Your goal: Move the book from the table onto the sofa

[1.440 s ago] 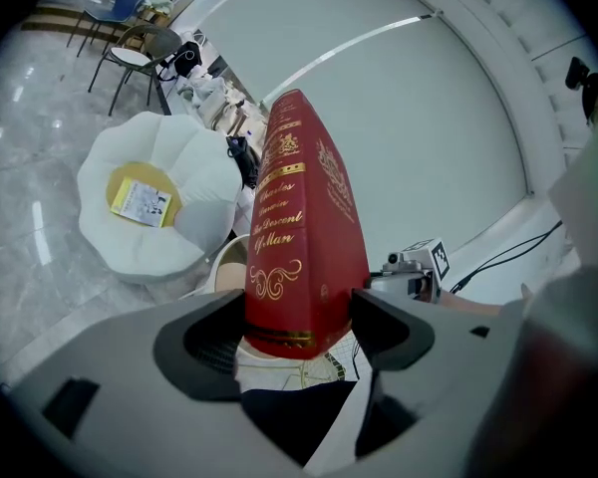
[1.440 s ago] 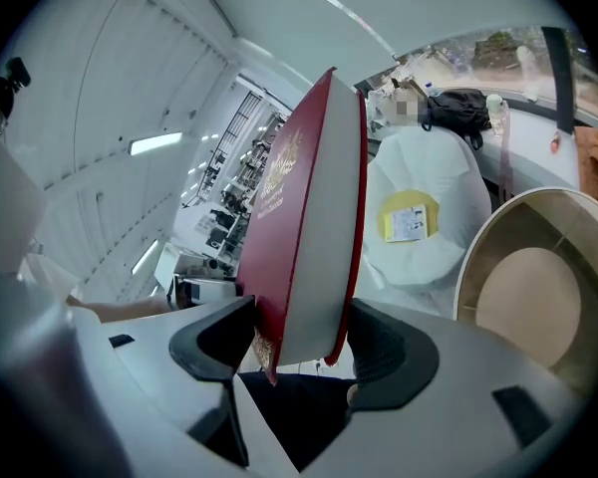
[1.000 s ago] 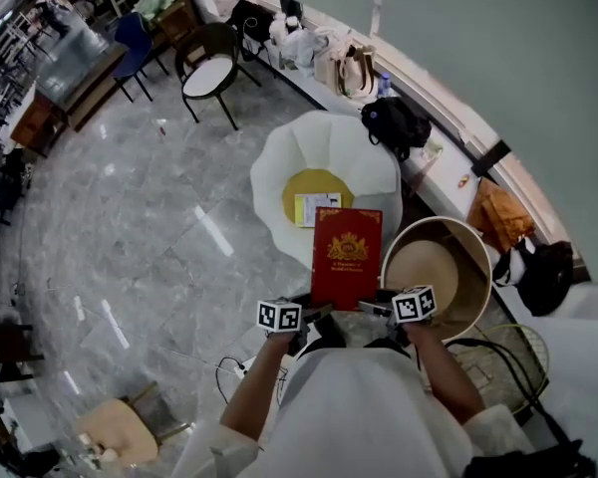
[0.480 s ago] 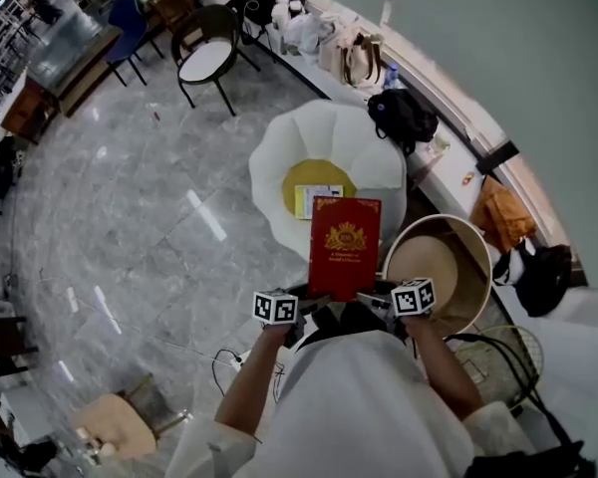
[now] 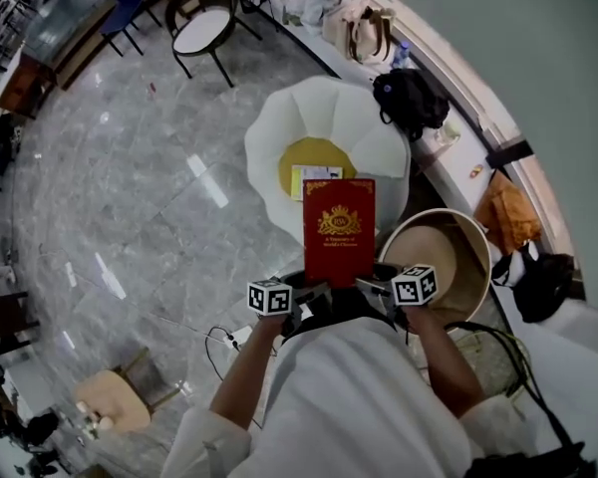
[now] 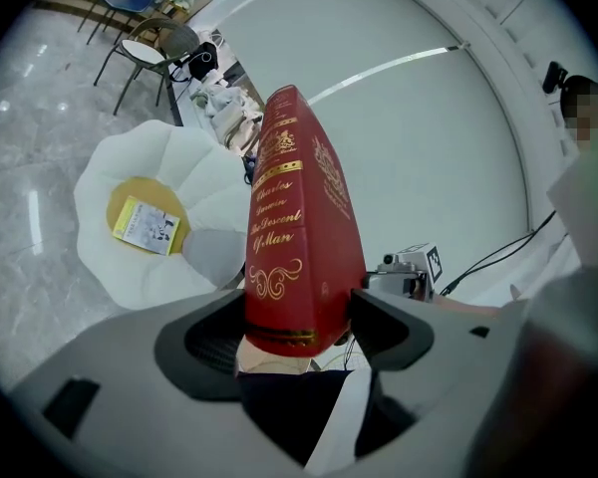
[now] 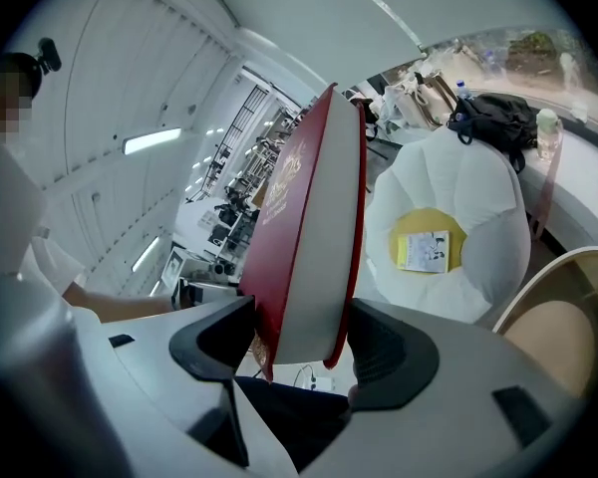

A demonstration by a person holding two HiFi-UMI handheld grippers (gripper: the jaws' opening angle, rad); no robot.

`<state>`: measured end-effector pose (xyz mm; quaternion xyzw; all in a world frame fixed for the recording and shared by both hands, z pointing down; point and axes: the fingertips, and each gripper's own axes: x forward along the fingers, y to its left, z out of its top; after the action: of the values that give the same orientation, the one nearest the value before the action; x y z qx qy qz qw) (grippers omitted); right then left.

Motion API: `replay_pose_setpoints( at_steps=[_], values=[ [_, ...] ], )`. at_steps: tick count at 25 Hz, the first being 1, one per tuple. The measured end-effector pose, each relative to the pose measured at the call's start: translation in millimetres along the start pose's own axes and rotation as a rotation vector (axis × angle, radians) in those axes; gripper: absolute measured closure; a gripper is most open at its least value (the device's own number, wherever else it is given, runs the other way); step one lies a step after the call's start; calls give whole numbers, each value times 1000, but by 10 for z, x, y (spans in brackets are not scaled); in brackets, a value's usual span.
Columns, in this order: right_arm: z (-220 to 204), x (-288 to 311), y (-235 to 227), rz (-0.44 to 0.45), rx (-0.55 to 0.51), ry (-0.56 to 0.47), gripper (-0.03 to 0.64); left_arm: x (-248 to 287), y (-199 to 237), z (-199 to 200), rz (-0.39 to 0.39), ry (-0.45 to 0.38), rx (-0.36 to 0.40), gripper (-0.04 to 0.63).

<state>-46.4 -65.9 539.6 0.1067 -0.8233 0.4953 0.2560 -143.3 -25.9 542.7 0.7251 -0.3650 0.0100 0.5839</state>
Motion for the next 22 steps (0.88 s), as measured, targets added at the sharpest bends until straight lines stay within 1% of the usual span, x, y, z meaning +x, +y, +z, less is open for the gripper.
replay_pose_setpoints(
  at_steps=[5,9,14,18,22],
  values=[
    [157,24,-264,40,24,22,310,224,86,158,44,8,-10,264],
    [271,103,-516,57,38,33,310,405,240,290,74,22,-5,264],
    [413,181,-774,71,61,52,310,606,381,461,90,39,-17,264],
    [497,261,-913,76,57,76,310,687,492,527,102,37,-36,263],
    [573,423,-1080,81,84,81,310,769,694,627,113,31,-56,262]
  ],
)
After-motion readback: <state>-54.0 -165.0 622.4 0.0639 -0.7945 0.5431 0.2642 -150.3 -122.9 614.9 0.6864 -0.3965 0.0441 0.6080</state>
